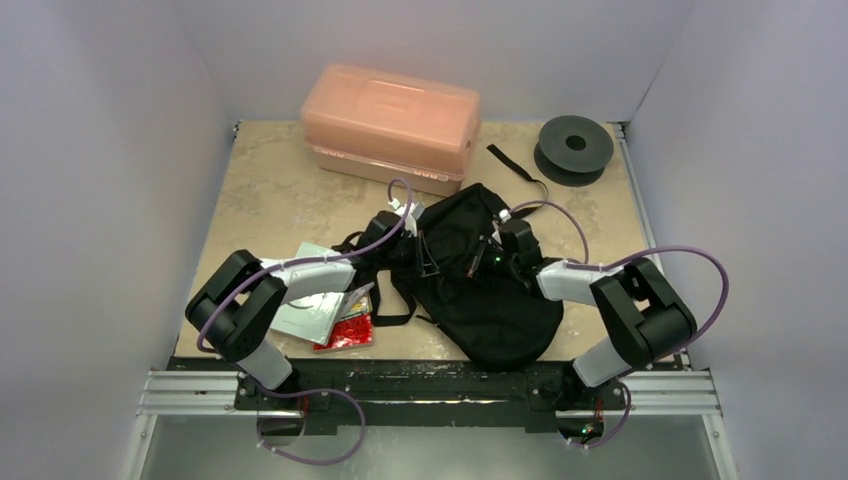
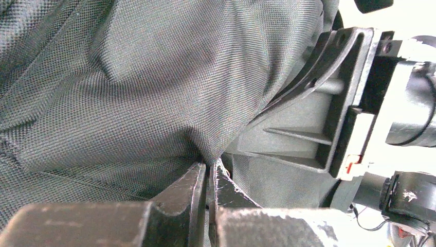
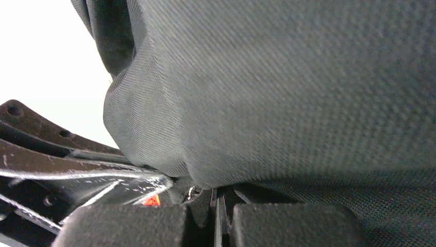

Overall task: Pack the student bag
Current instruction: Zip the student bag at the center of the board.

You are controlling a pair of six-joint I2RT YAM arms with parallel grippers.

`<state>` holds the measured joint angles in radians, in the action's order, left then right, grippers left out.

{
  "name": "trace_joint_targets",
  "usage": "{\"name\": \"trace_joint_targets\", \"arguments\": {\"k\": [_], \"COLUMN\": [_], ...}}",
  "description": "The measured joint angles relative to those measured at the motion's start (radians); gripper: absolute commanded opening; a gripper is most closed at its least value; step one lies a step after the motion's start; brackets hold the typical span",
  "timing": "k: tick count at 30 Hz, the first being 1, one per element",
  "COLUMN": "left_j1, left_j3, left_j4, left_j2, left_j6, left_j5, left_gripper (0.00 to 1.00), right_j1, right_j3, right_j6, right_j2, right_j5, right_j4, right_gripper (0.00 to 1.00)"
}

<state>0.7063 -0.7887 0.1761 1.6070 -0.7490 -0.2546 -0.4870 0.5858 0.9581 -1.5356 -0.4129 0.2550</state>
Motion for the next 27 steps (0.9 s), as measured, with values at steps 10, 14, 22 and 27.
{"name": "trace_joint_targets", "arguments": {"k": [10,14,22,27], "left_j1": [0.001,-0.004,-0.014,-0.013], "left_j3": [0.055,0.090,0.110,0.120], "left_j4": [0.019,0.027,0.101,0.138], "left_j2": [-0.078,-0.140,-0.127,-0.064], "left_j6": [-0.059,-0.099,-0.181,-0.210], "left_j5": [-0.011,-0.014,-0.090,-0.141], "left_gripper": [0.36,0.42,0.44,0.39], "right_j1": [-0.006,-0.007,-0.013,-0.018], "right_j3": [-0.305,-0.431,-0.418,-0.440], "right_j6": [0.028,0.023,0.075,0.035], "right_j2": [0.066,0.020,-0.303,-0.223], "right_j5": [0.047,0.058,0.029,0.029], "right_j4": [0.558,0.885,1.201,1.223], "right_gripper": [0.00,0.00,0.00,0.00]}}
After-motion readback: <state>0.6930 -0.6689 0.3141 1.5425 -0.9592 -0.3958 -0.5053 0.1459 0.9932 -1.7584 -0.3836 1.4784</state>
